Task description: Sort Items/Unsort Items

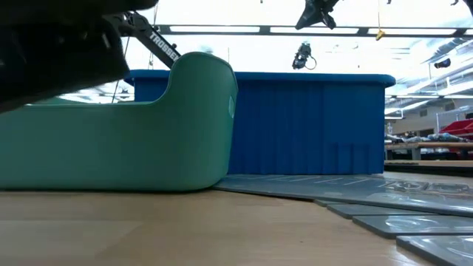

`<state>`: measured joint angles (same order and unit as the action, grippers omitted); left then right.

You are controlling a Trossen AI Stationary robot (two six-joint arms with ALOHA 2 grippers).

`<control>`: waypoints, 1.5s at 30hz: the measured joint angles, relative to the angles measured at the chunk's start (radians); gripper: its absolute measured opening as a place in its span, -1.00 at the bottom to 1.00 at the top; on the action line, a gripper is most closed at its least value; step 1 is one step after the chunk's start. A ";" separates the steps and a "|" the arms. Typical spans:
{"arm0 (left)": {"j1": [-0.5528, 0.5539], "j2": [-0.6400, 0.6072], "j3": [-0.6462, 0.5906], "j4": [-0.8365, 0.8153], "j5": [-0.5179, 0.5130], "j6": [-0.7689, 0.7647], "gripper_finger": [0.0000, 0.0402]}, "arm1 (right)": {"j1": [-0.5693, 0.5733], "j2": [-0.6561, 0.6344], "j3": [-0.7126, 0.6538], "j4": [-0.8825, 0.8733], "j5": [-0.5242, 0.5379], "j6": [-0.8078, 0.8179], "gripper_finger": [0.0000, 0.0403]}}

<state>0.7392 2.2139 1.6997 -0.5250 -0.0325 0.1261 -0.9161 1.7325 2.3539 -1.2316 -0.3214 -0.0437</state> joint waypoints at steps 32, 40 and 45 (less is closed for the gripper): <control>-0.325 -0.459 0.476 -1.048 0.703 -0.204 -0.35 | 0.000 0.000 0.000 0.085 -0.015 -0.127 -0.99; -0.417 -0.455 0.288 -1.049 0.913 -0.284 -0.35 | 0.000 0.000 0.000 0.084 -0.016 -0.127 -0.99; -0.421 -0.454 0.252 -1.042 0.955 -0.278 -0.18 | 0.000 0.000 0.000 0.063 -0.024 -0.135 -0.98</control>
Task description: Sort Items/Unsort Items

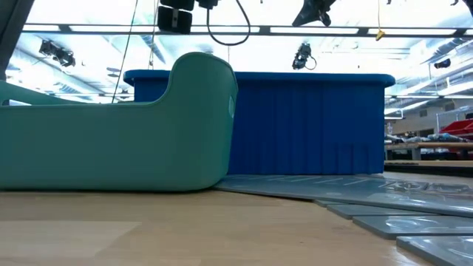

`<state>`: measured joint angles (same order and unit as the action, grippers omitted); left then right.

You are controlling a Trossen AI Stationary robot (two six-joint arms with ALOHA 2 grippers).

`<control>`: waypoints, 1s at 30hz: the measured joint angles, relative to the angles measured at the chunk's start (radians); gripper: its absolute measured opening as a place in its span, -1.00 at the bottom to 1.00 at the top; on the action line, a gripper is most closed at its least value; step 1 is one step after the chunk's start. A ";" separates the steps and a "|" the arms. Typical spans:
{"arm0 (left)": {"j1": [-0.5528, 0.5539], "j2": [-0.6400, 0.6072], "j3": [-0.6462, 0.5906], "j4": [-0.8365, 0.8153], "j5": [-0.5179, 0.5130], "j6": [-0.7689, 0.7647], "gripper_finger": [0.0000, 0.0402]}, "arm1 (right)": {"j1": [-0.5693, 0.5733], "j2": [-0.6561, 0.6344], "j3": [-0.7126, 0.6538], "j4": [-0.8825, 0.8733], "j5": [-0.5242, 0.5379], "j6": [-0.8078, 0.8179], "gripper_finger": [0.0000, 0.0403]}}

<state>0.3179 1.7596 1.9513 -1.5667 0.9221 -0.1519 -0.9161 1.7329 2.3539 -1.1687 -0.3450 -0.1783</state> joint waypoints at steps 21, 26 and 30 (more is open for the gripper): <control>0.188 0.016 -0.005 0.230 -0.624 -0.003 -0.01 | 0.000 0.000 0.000 -0.008 0.000 -0.002 -0.99; 0.295 0.064 -0.005 0.354 -0.712 0.066 -0.23 | 0.000 0.000 0.000 -0.008 0.001 0.000 -0.98; 0.403 0.140 -0.005 0.509 -0.741 0.055 -0.33 | 0.000 0.000 0.000 -0.008 0.001 0.001 -0.99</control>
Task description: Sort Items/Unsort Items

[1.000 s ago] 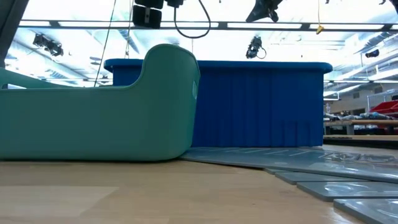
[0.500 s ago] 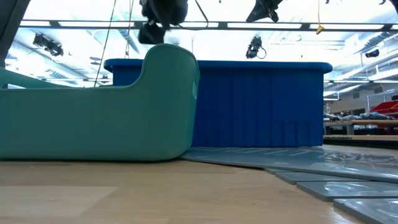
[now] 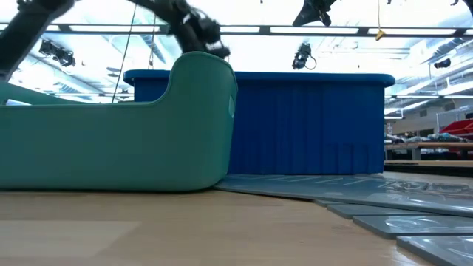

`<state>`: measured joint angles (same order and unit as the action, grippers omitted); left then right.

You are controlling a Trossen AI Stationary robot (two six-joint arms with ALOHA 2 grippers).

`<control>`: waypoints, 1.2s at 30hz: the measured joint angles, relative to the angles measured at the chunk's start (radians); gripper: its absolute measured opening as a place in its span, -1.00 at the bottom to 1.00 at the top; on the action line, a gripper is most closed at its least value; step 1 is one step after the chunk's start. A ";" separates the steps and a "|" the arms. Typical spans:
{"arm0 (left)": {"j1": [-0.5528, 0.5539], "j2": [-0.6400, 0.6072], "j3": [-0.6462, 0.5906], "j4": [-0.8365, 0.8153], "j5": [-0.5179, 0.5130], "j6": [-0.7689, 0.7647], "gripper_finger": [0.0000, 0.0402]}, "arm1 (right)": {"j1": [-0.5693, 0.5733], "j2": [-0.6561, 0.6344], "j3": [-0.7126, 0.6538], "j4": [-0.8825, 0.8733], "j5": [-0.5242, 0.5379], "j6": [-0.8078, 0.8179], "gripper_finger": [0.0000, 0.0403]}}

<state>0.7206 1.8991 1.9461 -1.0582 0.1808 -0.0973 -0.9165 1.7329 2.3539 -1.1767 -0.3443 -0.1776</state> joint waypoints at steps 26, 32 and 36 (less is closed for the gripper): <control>0.066 0.383 0.000 0.335 -0.295 0.042 0.31 | 0.005 0.000 0.000 -0.052 0.001 0.099 -0.98; 0.065 0.424 0.000 0.387 -0.290 0.040 0.32 | 0.007 0.000 0.000 -0.054 0.001 0.102 -0.99; 0.065 0.442 0.000 0.418 -0.293 0.035 0.24 | 0.007 0.000 0.000 -0.054 0.001 0.107 -0.98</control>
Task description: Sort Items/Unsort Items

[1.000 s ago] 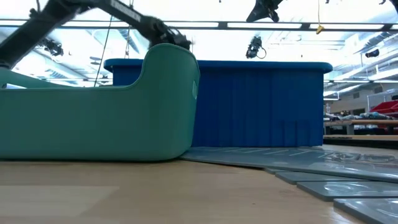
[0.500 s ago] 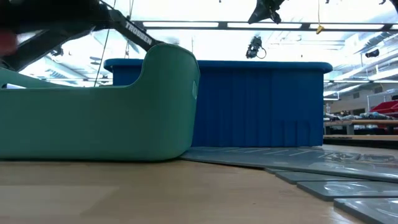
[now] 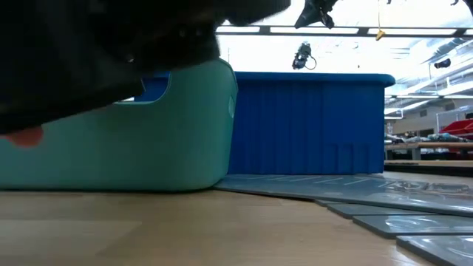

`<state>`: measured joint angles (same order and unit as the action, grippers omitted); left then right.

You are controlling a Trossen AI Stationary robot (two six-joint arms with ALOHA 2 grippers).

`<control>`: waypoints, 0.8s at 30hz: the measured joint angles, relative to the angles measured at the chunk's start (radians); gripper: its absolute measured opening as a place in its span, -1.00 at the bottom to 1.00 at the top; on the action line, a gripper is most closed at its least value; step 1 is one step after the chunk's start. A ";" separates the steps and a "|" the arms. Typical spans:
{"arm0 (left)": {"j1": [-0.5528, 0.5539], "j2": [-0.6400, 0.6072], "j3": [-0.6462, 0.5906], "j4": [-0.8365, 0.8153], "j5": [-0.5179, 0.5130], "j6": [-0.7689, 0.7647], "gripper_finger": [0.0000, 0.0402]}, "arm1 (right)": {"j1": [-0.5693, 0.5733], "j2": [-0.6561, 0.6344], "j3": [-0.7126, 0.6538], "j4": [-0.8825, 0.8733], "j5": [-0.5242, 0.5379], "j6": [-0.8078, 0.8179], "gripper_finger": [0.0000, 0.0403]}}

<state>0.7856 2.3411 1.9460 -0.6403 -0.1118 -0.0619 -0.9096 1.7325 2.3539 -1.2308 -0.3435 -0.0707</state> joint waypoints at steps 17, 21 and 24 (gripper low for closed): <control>-0.075 -0.053 0.396 -0.605 0.186 0.089 -0.36 | 0.011 0.000 0.000 -0.005 -0.002 -0.013 -0.99; -0.135 -0.211 0.318 -0.700 0.392 0.035 -0.36 | 0.017 0.000 0.000 0.007 -0.046 -0.004 -0.99; -0.195 -0.325 0.300 -0.839 0.407 0.027 -0.36 | 0.018 -0.002 0.000 0.009 -0.095 -0.005 -0.99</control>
<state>0.5909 2.0164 2.2457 -1.4789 0.2951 -0.0351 -0.8916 1.7309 2.3535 -1.2215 -0.4389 -0.0759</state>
